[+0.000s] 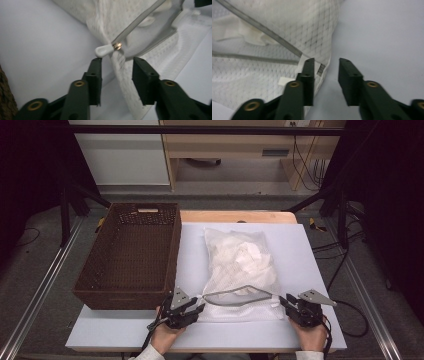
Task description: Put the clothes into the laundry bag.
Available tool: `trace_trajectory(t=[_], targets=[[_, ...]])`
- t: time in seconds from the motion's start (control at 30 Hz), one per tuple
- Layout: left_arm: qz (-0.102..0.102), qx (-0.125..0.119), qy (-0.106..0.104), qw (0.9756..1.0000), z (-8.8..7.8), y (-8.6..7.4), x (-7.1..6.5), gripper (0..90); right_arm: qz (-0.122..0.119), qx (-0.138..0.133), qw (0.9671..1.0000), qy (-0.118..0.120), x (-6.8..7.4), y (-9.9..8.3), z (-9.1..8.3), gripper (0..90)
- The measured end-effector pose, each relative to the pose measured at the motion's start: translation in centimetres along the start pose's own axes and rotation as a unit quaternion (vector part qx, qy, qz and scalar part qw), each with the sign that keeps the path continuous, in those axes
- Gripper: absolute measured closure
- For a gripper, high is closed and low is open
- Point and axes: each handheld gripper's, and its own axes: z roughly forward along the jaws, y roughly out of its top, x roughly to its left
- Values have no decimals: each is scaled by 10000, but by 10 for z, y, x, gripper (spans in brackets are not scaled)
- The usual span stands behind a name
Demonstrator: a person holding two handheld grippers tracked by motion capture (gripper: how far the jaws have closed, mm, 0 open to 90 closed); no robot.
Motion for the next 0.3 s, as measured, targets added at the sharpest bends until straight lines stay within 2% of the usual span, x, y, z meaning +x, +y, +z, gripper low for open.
trace_trajectory(t=[0.07,0.13,0.3], targets=[[146,-197,112,9996,-6,4,-4,466,-4,-245,9997,-66,1,3,-3,433],[256,-215,60,9994,-11,8,-7,409,-40,-411,9991,-27,-1,6,-5,349],[331,-172,-1,9993,-14,13,-8,354,-17,-569,9984,42,-2,10,-9,265]])
